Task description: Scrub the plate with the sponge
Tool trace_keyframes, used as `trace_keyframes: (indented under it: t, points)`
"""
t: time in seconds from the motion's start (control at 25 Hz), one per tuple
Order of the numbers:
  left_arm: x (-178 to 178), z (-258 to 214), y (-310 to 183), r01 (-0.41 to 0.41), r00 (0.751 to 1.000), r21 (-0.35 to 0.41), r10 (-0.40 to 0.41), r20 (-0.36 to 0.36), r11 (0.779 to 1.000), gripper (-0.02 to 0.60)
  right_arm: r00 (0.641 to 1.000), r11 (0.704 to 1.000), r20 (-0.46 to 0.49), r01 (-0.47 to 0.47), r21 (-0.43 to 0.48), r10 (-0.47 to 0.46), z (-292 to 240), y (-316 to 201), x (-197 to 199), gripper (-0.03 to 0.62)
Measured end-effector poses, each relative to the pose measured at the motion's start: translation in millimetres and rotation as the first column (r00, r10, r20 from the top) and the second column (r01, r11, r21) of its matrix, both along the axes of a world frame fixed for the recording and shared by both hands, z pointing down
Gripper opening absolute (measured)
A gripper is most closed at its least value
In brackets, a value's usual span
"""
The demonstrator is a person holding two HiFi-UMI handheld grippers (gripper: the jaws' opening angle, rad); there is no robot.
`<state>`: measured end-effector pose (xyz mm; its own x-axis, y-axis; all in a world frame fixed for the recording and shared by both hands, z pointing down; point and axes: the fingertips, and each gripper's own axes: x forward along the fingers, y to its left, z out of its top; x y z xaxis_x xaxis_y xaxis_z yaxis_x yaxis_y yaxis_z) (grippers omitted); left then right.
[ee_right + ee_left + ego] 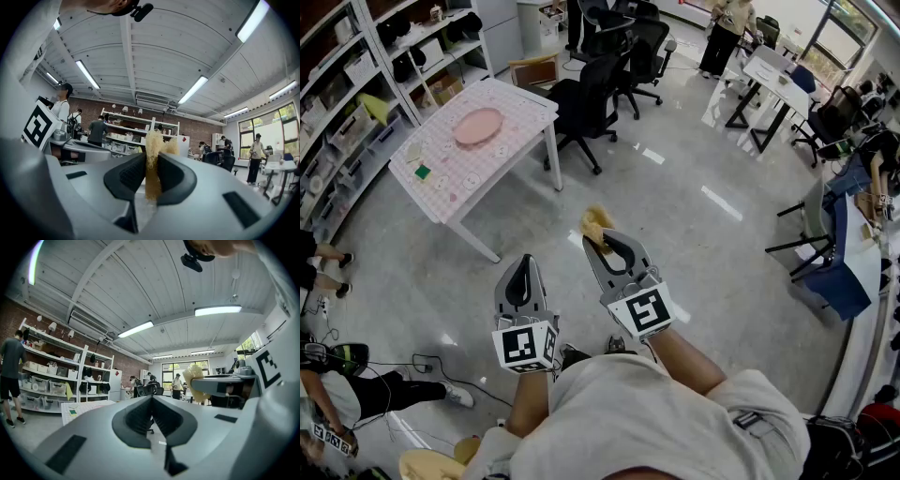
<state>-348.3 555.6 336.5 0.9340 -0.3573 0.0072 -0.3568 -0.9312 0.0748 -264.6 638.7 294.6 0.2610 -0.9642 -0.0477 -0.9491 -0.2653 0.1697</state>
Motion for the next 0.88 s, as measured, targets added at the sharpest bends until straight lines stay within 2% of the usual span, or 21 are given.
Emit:
trace_keyframes:
  t: [0.28, 0.52, 0.88]
  points:
    - [5.9, -1.8, -6.1, 0.009, 1.000, 0.017, -0.009, 0.003, 1.000, 0.012, 1.000, 1.000, -0.023, 0.014, 0.021, -0.013, -6.3, -9.8, 9.3, 0.061]
    - [11.9, 1.4, -7.2, -0.021, 1.000, 0.008, 0.020, 0.014, 1.000, 0.012, 0.999, 0.997, 0.033, 0.017, 0.077, -0.019, -6.9, -11.7, 9.9, 0.063]
    - [7.4, 18.7, -19.6, -0.051, 0.997, -0.011, 0.051, 0.061, 0.999, 0.035, 0.999, 1.000, 0.053, 0.000, 0.026, -0.002, 11.3, -28.4, 8.2, 0.063]
